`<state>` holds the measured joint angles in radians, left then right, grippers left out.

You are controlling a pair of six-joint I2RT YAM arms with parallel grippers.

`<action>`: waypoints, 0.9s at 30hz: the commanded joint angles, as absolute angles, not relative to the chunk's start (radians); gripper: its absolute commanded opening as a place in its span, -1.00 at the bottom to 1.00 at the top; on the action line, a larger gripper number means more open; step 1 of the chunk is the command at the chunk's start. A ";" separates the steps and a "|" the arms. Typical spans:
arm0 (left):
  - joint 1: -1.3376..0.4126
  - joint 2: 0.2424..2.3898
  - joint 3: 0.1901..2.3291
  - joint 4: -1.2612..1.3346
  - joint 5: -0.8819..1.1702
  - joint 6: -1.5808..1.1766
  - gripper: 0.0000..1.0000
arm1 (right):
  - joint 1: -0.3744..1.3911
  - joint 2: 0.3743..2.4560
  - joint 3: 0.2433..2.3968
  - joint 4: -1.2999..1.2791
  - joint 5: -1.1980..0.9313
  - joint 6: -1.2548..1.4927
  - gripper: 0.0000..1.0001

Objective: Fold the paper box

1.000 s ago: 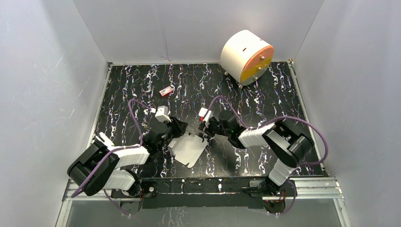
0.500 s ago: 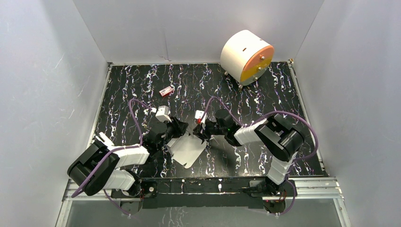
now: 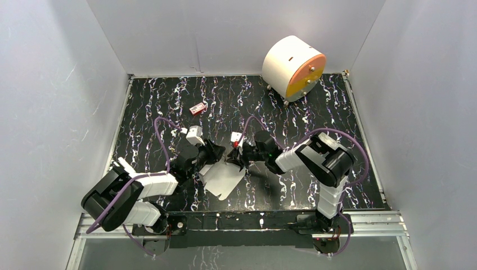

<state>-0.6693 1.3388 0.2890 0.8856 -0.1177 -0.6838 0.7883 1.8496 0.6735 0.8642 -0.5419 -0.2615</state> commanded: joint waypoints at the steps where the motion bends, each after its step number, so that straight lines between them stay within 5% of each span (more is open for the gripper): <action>1: -0.671 1.364 0.278 0.841 -0.039 -0.662 -0.36 | 0.811 1.878 0.732 0.978 -0.583 -0.242 -0.29; 19: -0.662 1.381 0.287 0.870 0.033 -0.713 -0.34 | 0.820 1.905 0.750 1.135 -0.543 -0.242 -0.30; 27: -0.603 1.395 0.294 0.870 0.118 -0.792 -0.29 | 0.819 1.929 0.740 1.226 -0.487 -0.214 -0.47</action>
